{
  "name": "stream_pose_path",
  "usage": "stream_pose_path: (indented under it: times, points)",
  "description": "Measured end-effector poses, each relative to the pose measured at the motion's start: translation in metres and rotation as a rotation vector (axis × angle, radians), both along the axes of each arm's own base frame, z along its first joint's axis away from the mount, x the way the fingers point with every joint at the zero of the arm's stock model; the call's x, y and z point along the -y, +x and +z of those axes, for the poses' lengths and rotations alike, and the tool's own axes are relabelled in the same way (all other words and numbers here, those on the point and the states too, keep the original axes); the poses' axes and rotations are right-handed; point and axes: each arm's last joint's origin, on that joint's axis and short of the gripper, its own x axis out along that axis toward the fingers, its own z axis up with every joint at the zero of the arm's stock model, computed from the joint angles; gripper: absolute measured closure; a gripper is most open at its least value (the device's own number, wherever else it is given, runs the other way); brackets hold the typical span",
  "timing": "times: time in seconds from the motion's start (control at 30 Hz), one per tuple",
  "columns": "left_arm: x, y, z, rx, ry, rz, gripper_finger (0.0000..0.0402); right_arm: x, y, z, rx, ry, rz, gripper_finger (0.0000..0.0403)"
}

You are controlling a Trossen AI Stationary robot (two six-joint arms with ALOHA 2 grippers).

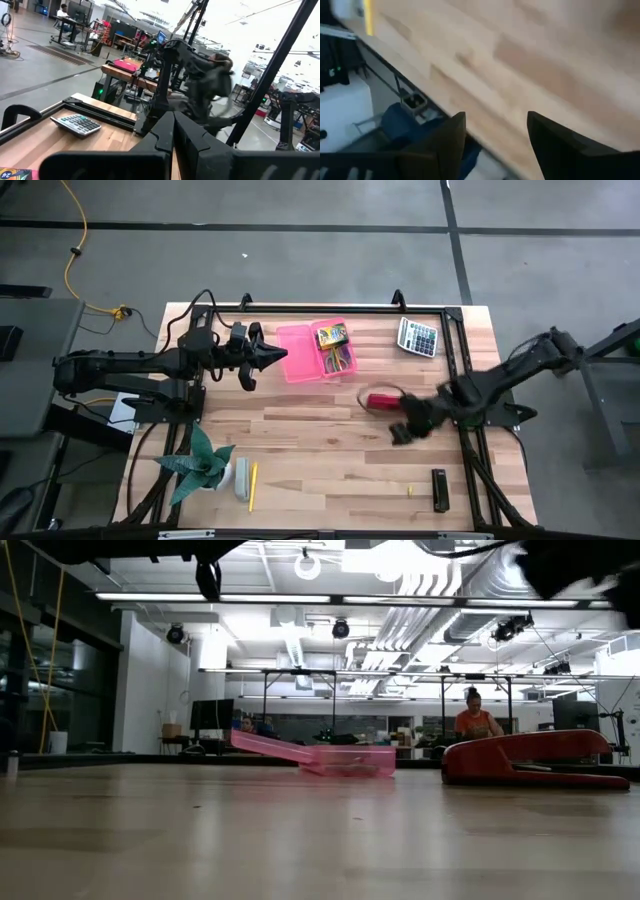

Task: Pack school essentials
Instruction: Put the yellow pencil top eraser into the pink supply box

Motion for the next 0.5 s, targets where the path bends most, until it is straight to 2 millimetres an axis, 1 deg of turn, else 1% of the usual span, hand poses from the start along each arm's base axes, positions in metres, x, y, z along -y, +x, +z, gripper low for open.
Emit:
stream_pose_path:
  times: [0.07,0.13,0.27,0.4,0.5]
  points:
    - [0.000,0.000,0.000,0.000,0.000,0.000,0.0402,-0.019,-0.007,-0.003,-0.078,0.072,-0.078,0.0199]
    - [0.000,0.000,0.000,0.000,0.000,0.000,0.0401,-0.037,-0.013,-0.009,-0.180,0.132,-0.159,0.0199]
    - [0.000,0.000,0.000,0.000,0.000,0.000,0.0402,-0.072,-0.020,-0.034,-0.388,0.165,-0.255,0.0199]
    - [0.000,0.000,0.000,0.000,0.001,-0.003,0.0401,-0.098,-0.016,-0.059,-0.497,0.190,-0.326,0.0199]
    - [0.000,0.000,0.000,-0.001,0.003,-0.007,0.0401,-0.108,-0.007,-0.077,-0.522,0.191,-0.351,0.0199]
